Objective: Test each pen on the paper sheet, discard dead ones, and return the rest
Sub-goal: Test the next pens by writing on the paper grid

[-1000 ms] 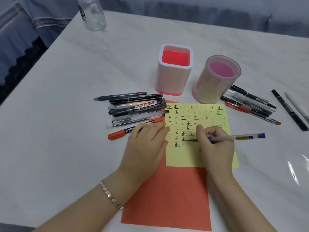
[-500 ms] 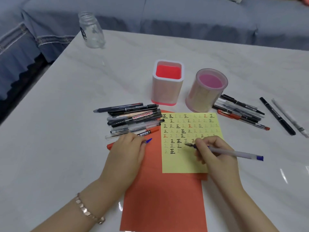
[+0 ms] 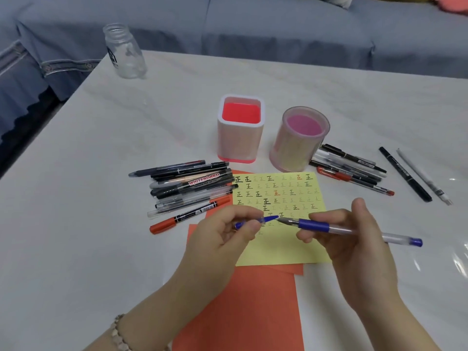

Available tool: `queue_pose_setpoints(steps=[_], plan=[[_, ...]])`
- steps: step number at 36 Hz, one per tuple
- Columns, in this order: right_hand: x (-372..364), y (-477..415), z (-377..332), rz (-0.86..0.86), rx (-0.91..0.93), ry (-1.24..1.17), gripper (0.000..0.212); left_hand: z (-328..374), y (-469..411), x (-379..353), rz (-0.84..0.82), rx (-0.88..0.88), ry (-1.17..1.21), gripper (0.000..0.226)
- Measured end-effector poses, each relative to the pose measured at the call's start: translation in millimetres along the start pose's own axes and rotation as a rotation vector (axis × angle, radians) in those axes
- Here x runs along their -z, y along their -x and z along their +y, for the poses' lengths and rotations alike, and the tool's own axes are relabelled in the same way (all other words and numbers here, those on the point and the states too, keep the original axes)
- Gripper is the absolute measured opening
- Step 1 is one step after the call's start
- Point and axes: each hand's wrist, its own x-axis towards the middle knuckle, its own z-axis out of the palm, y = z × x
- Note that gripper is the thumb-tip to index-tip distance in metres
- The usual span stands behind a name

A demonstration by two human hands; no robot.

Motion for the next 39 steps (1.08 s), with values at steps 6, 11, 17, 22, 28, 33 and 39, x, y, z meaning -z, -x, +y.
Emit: queue_pose_setpoints(steps=[6, 11, 17, 22, 28, 33, 39], plan=[[5, 2, 1, 0.004, 0.004, 0.083, 0.054, 3, 2, -3, -0.044, 0.001, 0.028, 0.024], [4, 4, 2, 0.011, 0.0, 0.24, 0.055, 2, 1, -5, -0.085, -0.022, -0.013, 0.024], [1, 5, 2, 0.047, -0.001, 0.305, 0.042, -3, -3, -9, -0.237, -0.243, -0.387, 0.01], [10, 3, 6, 0.096, -0.003, 0.269, 0.034, 3, -5, -14, -0.319, -0.157, -0.322, 0.012], [27, -3, 1, -0.052, 0.028, 0.339, 0.036, 17, -20, -24, -0.571, 0.41, 0.145, 0.016], [33, -19, 2, -0.041, -0.048, 0.456, 0.04, 10, -25, -37, -0.452, 0.218, -0.185, 0.015], [62, -64, 5, 0.188, 0.153, 0.845, 0.019, 0, -24, -30, -0.127, 0.065, -0.459, 0.014]])
